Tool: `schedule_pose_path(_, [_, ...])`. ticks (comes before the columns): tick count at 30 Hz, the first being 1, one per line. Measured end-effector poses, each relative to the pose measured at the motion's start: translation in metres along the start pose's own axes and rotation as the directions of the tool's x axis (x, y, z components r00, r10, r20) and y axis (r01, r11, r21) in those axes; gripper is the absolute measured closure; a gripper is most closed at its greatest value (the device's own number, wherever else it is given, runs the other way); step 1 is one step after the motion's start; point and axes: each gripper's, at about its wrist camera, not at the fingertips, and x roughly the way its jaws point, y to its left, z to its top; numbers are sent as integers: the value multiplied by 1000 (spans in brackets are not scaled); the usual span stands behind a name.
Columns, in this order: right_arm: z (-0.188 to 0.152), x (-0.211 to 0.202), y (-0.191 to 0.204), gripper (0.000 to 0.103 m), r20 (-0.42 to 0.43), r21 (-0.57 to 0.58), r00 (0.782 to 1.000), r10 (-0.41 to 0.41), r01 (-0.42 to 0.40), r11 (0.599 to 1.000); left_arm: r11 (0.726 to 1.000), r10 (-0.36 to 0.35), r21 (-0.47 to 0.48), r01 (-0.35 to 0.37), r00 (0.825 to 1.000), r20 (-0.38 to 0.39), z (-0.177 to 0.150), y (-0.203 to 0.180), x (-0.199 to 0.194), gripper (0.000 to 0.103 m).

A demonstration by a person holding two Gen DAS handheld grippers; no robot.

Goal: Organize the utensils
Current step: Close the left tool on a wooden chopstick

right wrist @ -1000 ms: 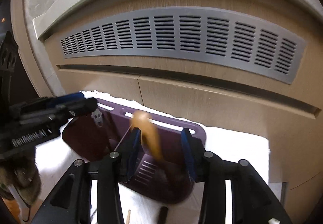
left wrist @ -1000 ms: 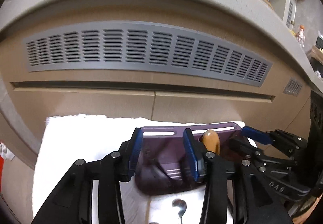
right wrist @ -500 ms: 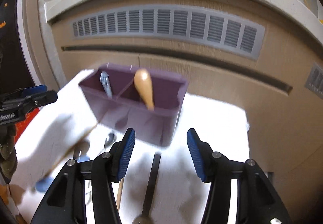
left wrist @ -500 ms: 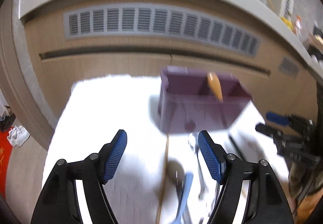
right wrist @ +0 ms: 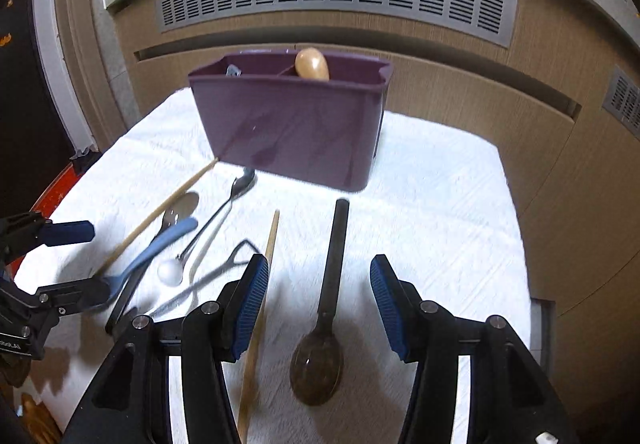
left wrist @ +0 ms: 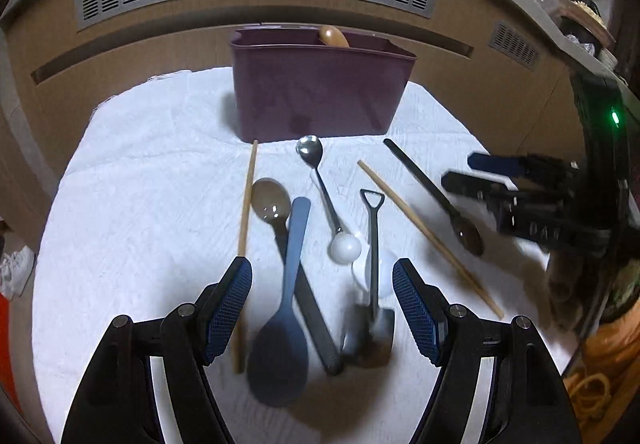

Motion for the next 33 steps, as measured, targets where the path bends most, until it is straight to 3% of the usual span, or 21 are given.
schedule_pose_path(4, [-10, 1, 0, 52, 0, -2, 1000, -5, 5, 1000, 999, 10, -43, -10, 1000, -13, 13, 10, 13, 32])
schedule_pose_path(9, [-19, 2, -7, 52, 6, 12, 1000, -6, 6, 1000, 991, 25, -132, -30, 999, -37, 27, 35, 24, 53])
schedule_pose_path(14, [-23, 4, -12, 52, 8, 22, 1000, -1, 1, 1000, 994, 77, -72, -78, 997, -24, 50, 32, 35, 53])
schedule_pose_path(16, [-24, 8, -11, 52, 1, 21, 1000, 7, -7, 1000, 993, 110, -30, -111, 993, -35, 66, 31, 47, 64])
schedule_pose_path(17, [-24, 9, -10, 52, -1, 17, 1000, 6, -6, 1000, 991, 128, -16, -130, 990, -53, 75, 32, 57, 77])
schedule_pose_path(18, [-25, 9, -8, 52, -2, 10, 1000, 4, -4, 1000, 991, 133, -9, -134, 989, -71, 82, 34, 65, 81])
schedule_pose_path(22, [-25, 4, -6, 52, 22, -4, 1000, 8, -7, 1000, 992, 122, 6, -122, 982, -142, 100, 39, 90, 81])
schedule_pose_path(27, [-26, 7, -9, 52, 10, 12, 999, 32, -32, 999, 985, 173, 44, -167, 962, -211, 101, 42, 105, 81])
schedule_pose_path(33, [-26, 10, -12, 52, 6, 23, 998, 55, -55, 998, 987, 151, -13, -160, 954, -258, 94, 54, 108, 81])
